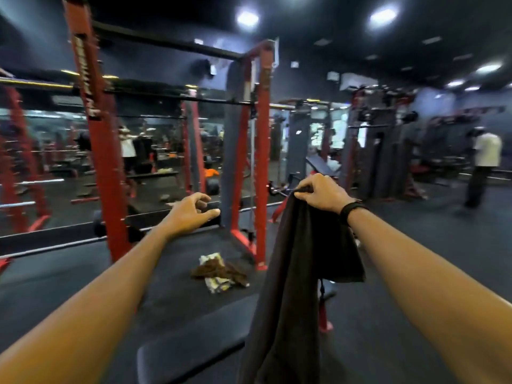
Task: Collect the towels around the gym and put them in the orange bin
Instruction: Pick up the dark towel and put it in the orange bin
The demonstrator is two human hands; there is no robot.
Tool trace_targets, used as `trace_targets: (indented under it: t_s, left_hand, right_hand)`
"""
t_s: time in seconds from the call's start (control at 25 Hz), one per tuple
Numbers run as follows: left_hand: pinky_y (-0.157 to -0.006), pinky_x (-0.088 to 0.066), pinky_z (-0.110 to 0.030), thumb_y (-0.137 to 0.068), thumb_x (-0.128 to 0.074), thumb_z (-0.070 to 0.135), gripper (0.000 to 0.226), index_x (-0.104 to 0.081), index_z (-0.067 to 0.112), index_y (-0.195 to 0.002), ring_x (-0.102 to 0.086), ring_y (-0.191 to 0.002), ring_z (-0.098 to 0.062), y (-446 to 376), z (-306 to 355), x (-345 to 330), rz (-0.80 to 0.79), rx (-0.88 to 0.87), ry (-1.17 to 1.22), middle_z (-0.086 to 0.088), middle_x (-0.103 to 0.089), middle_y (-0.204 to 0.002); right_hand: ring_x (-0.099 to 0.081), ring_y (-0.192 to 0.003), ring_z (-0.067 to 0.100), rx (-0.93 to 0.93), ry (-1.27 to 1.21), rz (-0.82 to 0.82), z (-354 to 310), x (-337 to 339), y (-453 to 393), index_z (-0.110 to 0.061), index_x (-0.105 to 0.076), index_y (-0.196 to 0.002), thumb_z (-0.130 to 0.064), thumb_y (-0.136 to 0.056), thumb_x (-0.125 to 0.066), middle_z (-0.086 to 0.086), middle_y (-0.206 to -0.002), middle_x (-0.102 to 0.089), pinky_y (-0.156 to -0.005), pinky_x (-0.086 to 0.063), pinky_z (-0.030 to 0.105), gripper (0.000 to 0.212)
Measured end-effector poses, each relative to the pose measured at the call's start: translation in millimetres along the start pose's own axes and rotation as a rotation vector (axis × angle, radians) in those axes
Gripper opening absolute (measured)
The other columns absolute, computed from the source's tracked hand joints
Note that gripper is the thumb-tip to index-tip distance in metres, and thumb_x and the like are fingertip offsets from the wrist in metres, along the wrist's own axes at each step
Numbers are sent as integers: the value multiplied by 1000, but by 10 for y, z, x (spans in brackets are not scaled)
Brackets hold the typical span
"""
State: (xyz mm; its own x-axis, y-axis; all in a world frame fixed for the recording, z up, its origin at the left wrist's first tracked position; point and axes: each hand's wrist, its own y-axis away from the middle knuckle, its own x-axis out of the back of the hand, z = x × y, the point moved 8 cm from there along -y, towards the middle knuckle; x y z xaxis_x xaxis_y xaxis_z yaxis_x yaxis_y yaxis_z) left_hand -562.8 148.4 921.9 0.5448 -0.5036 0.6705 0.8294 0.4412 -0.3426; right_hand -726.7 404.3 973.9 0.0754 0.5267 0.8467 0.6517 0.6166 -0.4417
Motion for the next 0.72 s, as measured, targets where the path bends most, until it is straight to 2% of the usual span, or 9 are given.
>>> trace_targets:
  t_s: [0.2,0.32,0.56,0.72]
  left_hand:
    - [-88,-49,-33,-83,-71,36,46,-57,15,-120,-61,-102,-21,-232,1228,-1309,-133,-116,78,-4,-62,-110]
    - [-90,-50,-34,-82,-73,35,44,-58,16,-118,-61,-101,-22,-283,2031,-2215,-210,-188,116,-4,-62,-109]
    - [-93,-50,-39,-80,-74,36,43,-60,16,-115,-62,-100,-22,-238,3524,-3717,-348,-339,206,-6,-64,-109]
    - [-91,-50,-36,-81,-73,38,46,-59,13,-118,-62,-100,-20,-175,4469,-4700,-483,-462,237,-6,-65,-109]
  right_hand:
    - [-65,-97,20,-162,49,-4,1426,803,768,-16,-75,-95,-29,-87,-66,3,-99,-72,-90,-51,37,18]
    - [-64,-99,19,-244,89,-1,2293,1291,1249,-18,-75,-95,-29,-86,-67,0,-101,-72,-93,-50,39,16]
    - [-65,-96,19,-384,193,-2,3641,2184,2173,-21,-75,-89,-28,-86,-66,-1,-94,-73,-93,-50,41,11]
    - [-65,-91,16,-533,235,79,4509,2705,2854,-26,-74,-86,-35,-82,-66,-11,-82,-68,-88,-52,41,13]
